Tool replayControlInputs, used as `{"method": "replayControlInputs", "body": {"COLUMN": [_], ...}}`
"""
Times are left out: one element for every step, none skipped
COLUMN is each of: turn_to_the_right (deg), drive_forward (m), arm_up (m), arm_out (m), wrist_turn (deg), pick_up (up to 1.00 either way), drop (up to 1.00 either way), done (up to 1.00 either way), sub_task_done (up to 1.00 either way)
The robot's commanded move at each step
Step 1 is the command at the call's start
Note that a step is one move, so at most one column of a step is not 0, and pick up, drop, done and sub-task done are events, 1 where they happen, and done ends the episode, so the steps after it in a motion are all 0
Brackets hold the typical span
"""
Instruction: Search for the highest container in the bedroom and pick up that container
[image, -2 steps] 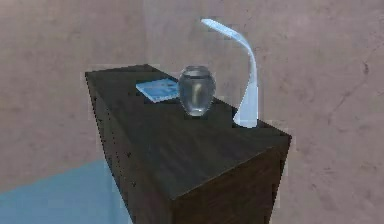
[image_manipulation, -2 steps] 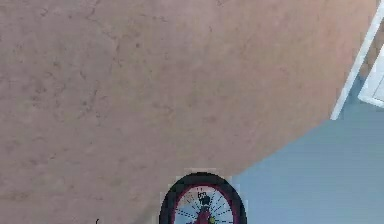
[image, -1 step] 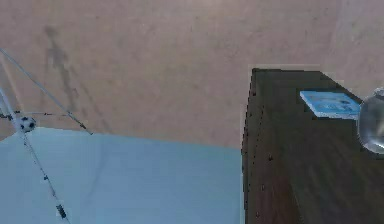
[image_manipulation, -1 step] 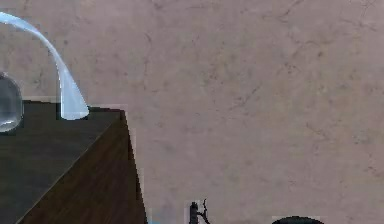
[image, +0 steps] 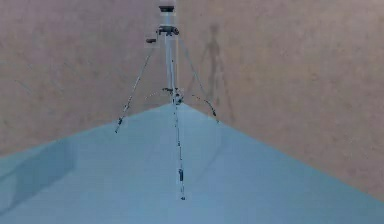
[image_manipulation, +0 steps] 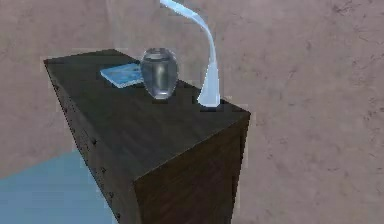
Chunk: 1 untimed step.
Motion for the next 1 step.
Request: {"method": "replayControlInputs", "body": {"turn_to_the_right": [42.0], "drive_forward": [0.0], "arm_up": [0.0], "arm_out": [0.0], "wrist_turn": [0.0], "pick_up": [0.0], "drop": [0.0], "done": [0.0], "sub_task_done": [0.0]}}
